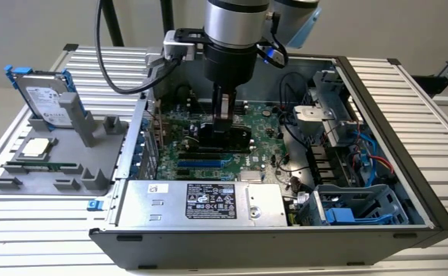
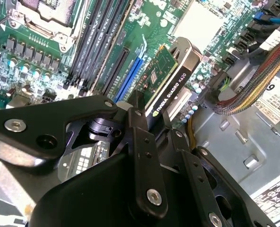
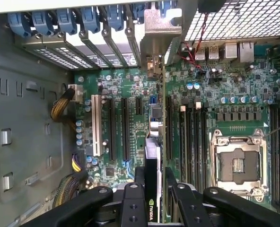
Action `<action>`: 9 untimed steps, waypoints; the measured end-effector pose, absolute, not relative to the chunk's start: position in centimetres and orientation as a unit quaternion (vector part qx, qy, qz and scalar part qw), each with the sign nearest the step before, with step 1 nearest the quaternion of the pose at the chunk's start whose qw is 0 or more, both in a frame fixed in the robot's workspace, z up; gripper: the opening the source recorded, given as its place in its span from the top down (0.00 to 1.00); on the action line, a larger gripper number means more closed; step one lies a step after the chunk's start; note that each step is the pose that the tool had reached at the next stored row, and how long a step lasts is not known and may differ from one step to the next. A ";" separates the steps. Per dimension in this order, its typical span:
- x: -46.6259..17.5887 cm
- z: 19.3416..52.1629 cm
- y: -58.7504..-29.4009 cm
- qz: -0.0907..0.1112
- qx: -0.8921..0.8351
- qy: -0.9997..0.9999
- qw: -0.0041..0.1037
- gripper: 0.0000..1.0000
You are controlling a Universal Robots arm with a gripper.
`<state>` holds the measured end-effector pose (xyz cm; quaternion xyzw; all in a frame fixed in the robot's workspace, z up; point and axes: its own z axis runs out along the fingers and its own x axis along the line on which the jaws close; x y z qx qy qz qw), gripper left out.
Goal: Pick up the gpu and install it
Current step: 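Insert the gpu into the slot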
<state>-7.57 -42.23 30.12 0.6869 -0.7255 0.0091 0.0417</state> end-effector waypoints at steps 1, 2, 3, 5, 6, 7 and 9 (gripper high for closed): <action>-7.6 30.1 -42.2 0.009 0.687 -0.725 0.042 1.00; -7.6 30.0 -42.2 0.009 0.687 -0.726 0.042 1.00; -7.6 29.9 -42.2 0.009 0.687 -0.726 0.042 1.00; -7.6 29.8 -42.2 0.009 0.687 -0.725 0.042 1.00; -7.6 29.8 -42.2 0.009 0.687 -0.725 0.042 1.00; -7.6 29.7 -42.2 0.009 0.687 -0.725 0.042 1.00; -7.6 29.6 -42.2 0.009 0.687 -0.725 0.042 1.00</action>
